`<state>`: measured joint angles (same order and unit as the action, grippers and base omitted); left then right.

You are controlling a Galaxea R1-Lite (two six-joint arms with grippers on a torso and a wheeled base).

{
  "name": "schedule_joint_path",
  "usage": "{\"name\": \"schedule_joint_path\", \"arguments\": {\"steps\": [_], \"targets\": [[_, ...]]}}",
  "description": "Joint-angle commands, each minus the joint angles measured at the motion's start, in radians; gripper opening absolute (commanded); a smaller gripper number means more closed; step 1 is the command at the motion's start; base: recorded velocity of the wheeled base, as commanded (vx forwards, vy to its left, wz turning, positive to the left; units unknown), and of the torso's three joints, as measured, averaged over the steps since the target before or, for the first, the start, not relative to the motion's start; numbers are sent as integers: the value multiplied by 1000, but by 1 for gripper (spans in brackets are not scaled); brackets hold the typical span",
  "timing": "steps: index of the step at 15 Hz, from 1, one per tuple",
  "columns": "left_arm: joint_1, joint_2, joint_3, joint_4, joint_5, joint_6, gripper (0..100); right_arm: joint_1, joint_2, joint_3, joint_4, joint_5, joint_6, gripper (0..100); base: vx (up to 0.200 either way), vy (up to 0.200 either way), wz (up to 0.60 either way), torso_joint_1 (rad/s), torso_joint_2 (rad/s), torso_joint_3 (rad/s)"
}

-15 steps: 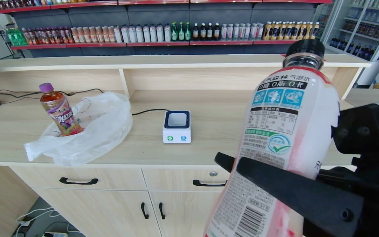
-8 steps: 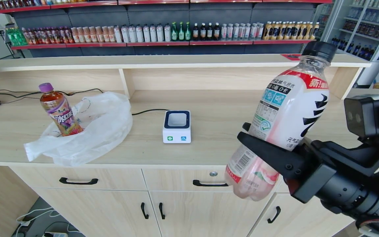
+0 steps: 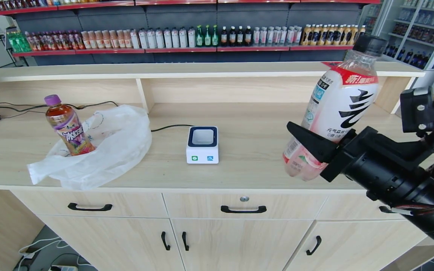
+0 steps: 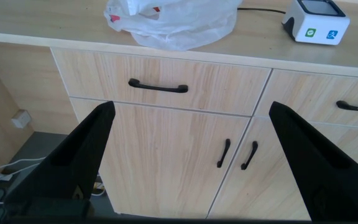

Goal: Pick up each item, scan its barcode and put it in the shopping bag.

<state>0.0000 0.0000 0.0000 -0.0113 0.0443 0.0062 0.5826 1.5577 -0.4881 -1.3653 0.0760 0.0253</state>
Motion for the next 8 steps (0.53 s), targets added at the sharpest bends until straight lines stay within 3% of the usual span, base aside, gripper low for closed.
{"name": "schedule_joint_path", "arguments": {"steps": [1,3,5,8], "targets": [[0,0,0,-1,0,0,100,0,-5,-37,29,-182,-133,0,0,0,0,0,0,0],[0,0,0,-1,0,0,100,-6,-30,5,26,-285,-185,0,0,0,0,0,0,0],[0,0,0,-1,0,1,100,-40,-44,17,26,-311,-185,0,0,0,0,0,0,0],[0,0,0,-1,0,5,100,-63,-53,20,28,-309,-182,0,-200,0,0,7,1,6]]}}
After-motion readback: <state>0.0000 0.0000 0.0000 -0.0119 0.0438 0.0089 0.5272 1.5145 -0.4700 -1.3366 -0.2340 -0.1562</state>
